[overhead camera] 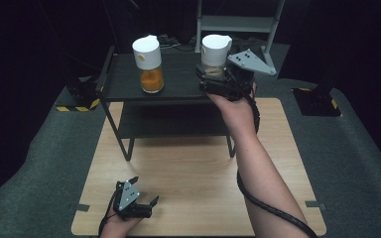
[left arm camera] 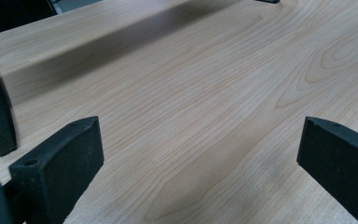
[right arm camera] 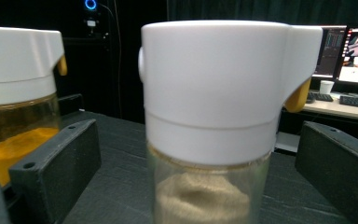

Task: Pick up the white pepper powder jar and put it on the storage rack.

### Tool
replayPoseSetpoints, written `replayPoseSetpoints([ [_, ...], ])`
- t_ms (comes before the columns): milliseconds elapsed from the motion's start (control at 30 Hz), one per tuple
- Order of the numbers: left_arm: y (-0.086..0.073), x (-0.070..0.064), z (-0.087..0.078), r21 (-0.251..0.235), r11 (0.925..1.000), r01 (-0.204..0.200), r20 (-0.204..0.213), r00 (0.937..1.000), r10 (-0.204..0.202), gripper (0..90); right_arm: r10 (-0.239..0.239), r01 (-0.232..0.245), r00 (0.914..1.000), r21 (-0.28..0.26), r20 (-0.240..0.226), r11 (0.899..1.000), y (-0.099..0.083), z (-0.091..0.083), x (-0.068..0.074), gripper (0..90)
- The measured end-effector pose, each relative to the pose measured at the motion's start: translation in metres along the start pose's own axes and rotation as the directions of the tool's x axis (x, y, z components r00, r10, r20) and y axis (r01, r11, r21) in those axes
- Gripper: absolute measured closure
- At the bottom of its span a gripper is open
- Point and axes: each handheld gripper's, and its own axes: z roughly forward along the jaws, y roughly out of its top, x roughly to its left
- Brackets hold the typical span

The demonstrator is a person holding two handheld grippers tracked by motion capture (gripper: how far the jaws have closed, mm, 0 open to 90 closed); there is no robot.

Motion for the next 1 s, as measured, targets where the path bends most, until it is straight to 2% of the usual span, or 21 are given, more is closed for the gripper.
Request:
replayPoseSetpoints([
  [433, 0.001, -0.001, 0.000, 0.005, 1.0000, -0.005, 0.000, 1.0000, 0.005, 0.7, -0.015, 0.014, 0.9994, -0.020, -0.030, 1.000, -0.010, -0.025, 0.007, 0.0],
  [600, 0.001, -0.001, 0.001, 0.006, 0.9999, -0.009, 0.001, 1.0000, 0.009, 0.7, -0.045, 0.043, 0.9983, -0.041, -0.037, 0.998, -0.012, -0.038, 0.011, 0.0],
  [1000, 0.001, -0.001, 0.001, 0.006, 0.9999, -0.014, 0.000, 0.9999, 0.014, 0.7, -0.080, 0.078, 0.9954, -0.054, -0.051, 0.995, -0.023, -0.063, 0.020, 0.0],
])
